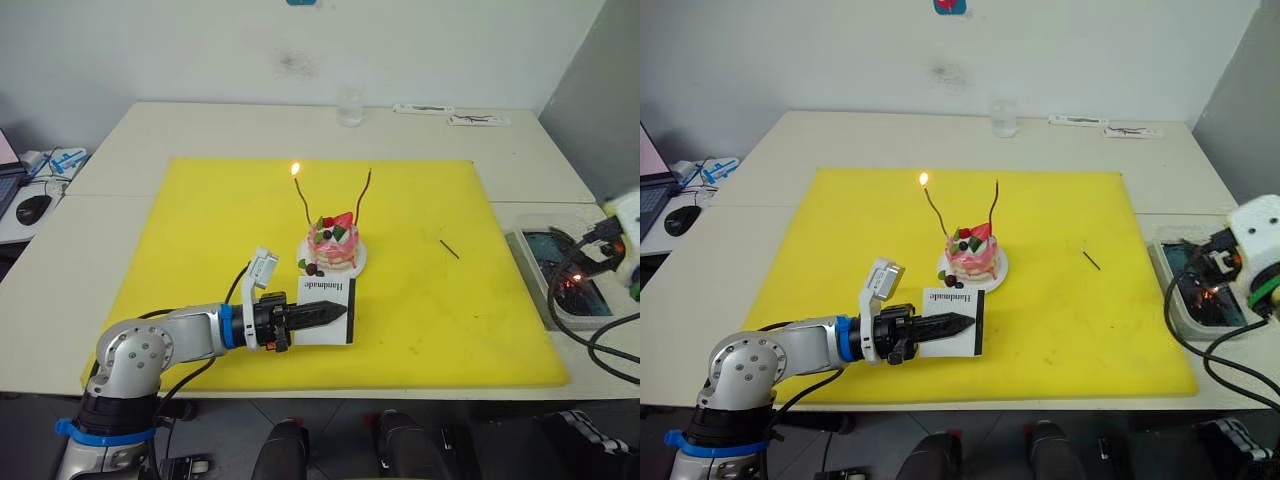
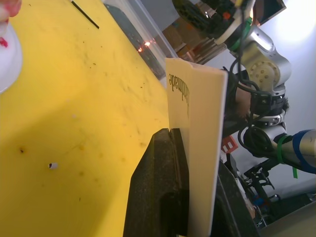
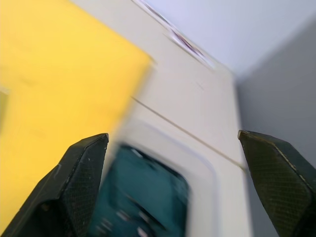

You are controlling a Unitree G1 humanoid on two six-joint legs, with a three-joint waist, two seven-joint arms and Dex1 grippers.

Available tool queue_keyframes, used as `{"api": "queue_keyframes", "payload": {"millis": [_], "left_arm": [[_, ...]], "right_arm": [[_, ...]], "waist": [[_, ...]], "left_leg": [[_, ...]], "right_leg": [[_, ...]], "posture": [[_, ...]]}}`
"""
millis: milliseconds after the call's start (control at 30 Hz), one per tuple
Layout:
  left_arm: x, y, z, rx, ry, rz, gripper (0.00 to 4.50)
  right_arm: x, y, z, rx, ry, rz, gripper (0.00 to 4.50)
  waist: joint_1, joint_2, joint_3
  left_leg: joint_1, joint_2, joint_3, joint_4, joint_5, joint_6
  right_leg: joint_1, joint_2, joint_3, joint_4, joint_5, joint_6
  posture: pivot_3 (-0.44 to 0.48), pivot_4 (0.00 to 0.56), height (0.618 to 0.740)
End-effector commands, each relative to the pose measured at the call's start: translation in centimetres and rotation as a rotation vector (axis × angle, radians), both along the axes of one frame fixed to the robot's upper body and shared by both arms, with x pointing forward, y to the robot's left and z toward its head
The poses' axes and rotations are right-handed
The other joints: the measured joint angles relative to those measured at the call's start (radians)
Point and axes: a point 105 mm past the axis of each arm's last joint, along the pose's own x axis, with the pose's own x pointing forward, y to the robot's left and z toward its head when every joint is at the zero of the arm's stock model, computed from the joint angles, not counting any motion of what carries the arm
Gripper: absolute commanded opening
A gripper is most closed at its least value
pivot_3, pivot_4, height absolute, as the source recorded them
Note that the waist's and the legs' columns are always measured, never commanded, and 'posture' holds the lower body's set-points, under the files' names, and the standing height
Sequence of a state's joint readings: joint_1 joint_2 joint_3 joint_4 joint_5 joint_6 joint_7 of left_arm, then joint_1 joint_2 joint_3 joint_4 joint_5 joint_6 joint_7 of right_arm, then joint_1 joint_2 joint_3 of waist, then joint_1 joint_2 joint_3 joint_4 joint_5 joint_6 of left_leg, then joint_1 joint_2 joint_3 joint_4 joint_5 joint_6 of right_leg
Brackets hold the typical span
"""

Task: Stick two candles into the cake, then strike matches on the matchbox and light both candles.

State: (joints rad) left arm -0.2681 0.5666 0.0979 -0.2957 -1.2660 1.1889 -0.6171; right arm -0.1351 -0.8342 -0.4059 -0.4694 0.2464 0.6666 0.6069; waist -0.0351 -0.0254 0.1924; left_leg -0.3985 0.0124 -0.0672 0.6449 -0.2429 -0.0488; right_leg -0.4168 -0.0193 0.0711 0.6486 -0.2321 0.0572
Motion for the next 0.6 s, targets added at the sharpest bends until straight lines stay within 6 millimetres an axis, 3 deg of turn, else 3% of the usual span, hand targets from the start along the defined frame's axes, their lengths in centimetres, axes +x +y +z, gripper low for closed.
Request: {"api": "queue_keyframes", "payload": {"millis": [33, 300, 600], "left_arm": [[0.4, 0.5, 0.7, -0.003, -0.035, 0.016, 0.00], [0.5, 0.5, 1.0, 0.001, -0.049, 0.017, 0.00], [0.4, 0.7, 1.2, 0.006, -0.055, 0.029, 0.00]], "right_arm": [[0.2, 2.8, -0.7, 0.057, 0.026, 0.114, 4.48], [4.7, 4.8, -4.7, 0.207, 0.078, 0.084, 4.48], [8.4, 5.7, -7.4, 0.269, 0.119, 0.054, 4.48]], "waist": [[0.002, 0.000, 0.000], [0.002, 0.000, 0.000], [0.001, 0.000, 0.000]], "left_leg": [[0.000, 0.000, 0.000, 0.000, 0.000, 0.000], [0.001, 0.000, 0.000, 0.000, 0.000, 0.000], [0.000, 0.000, 0.000, 0.000, 0.000, 0.000]], "right_leg": [[0.001, 0.000, 0.000, 0.000, 0.000, 0.000], [0.001, 0.000, 0.000, -0.001, 0.000, -0.001], [0.000, 0.000, 0.000, 0.000, 0.002, 0.003]], "posture": [[0.000, 0.150, 0.740], [0.000, 0.150, 0.740], [0.000, 0.150, 0.740]]}}
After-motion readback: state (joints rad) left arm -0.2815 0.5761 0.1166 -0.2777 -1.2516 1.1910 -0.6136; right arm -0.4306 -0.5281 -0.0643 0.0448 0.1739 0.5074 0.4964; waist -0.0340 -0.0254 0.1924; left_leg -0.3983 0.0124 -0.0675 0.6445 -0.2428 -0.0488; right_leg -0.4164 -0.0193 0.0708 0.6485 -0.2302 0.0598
